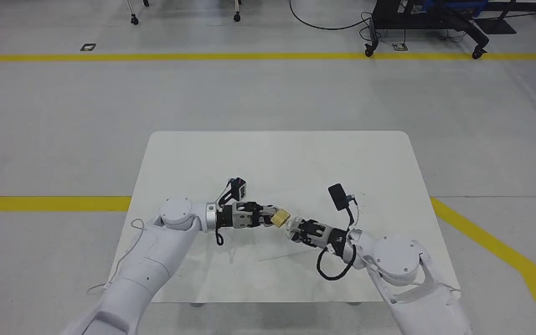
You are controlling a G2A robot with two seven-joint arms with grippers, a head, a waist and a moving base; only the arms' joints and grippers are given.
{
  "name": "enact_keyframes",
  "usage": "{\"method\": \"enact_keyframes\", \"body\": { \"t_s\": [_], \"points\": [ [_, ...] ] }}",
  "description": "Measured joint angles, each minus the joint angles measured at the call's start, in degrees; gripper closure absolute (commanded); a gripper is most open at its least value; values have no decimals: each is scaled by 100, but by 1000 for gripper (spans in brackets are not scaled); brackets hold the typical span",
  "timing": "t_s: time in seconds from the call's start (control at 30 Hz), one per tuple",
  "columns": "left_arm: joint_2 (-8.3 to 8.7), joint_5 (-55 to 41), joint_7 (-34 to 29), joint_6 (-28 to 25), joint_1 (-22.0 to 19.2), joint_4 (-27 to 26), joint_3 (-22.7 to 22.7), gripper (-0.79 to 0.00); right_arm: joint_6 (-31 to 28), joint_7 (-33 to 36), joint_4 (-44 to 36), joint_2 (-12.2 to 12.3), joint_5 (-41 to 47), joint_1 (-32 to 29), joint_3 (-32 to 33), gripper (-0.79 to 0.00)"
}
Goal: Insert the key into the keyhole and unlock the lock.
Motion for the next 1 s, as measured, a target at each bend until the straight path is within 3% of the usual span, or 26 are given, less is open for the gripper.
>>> {"method": "enact_keyframes", "body": {
  "t_s": [0.07, 0.13, 0.17, 0.2, 0.27, 0.5, 0.77, 0.9, 0.93, 0.97, 1.0],
  "points": [
    [-2, -7, 13, -3, -3, 3, -8, 0, 19, -20, 3, -1, 17, 45, -25, -89],
    [-3, -20, 38, -32, -6, 6, -22, 0, 30, -39, -8, -2, 49, 75, -41, -256],
    [-3, -26, 59, -56, -7, 7, -33, 0, 31, -47, -13, -2, 65, 83, -42, -459],
    [-1, -22, 111, -111, -13, 6, -52, 0, 24, -61, -23, 0, 91, 90, -27, -785],
    [11, 81, 268, -285, -33, 0, -86, 0, -1, -95, -54, 8, 174, 78, 69, -785],
    [109, 1032, 1192, -1622, -75, -150, -237, 0, -21, -114, -163, 36, 356, -26, 351, -785],
    [110, 1007, 1182, -1582, -56, -176, -242, 0, -21, -114, -162, 36, 354, -25, 350, -785],
    [158, 1207, 1670, -1968, 204, -628, -356, 0, -12, -88, -123, 31, 401, -43, 344, -785],
    [172, 1251, 1744, -2061, 260, -720, -388, 0, -8, -81, -36, 25, 511, -41, 367, -693],
    [187, 1305, 1810, -2148, 312, -802, -419, 0, -20, -119, 85, 18, 674, -14, 418, -372],
    [208, 1404, 1893, -2251, 373, -902, -457, 0, -53, -173, 270, 3, 961, 41, 483, -249]
  ]
}}
